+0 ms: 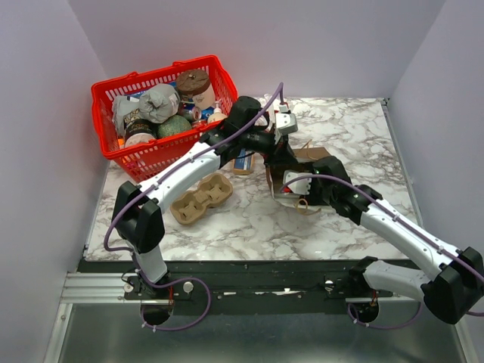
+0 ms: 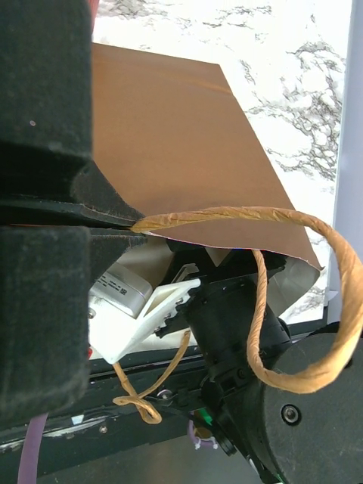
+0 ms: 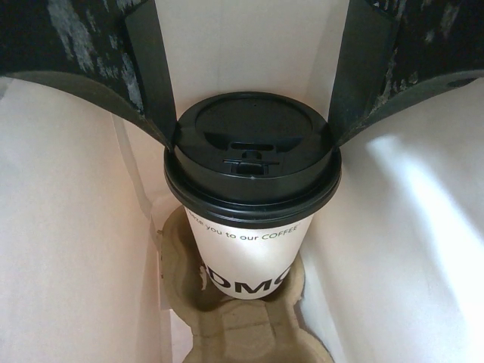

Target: Pack the takeout coffee

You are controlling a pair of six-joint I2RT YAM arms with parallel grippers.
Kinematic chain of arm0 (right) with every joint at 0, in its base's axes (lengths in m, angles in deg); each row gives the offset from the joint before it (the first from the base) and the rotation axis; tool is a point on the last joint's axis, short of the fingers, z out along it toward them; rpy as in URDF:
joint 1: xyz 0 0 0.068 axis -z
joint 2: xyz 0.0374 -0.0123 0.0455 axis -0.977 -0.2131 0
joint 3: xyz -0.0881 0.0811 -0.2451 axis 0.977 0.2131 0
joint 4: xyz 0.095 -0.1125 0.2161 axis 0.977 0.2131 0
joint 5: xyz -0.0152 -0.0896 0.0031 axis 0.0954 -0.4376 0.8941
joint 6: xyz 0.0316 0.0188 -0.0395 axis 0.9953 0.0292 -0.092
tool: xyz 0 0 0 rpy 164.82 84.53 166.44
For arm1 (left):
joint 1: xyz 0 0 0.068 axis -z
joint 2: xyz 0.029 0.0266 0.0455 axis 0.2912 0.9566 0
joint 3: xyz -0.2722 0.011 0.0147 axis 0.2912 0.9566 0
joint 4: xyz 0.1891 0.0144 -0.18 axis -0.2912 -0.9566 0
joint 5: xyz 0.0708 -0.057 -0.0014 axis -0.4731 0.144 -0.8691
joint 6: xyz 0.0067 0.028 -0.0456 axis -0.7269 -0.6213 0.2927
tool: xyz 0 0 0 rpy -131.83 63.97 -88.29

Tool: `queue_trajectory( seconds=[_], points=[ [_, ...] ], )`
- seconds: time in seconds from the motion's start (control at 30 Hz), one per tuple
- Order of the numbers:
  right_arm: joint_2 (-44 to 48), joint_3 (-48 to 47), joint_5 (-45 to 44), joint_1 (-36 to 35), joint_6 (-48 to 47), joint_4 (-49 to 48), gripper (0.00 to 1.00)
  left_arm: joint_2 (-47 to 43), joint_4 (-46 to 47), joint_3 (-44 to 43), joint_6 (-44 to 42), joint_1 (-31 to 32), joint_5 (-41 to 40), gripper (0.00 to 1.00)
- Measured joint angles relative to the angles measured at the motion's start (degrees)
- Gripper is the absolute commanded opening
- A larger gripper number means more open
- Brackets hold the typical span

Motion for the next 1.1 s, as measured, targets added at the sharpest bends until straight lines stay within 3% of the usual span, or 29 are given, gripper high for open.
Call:
queue_trajectory(
  seconds=[1.1],
  points=[
    [-4.2,-5.4,-1.4,0.9,-2.3,1.8,0.0,3.9,-0.5,-6.2,3.4,-0.7,0.0,0.0]
  ],
)
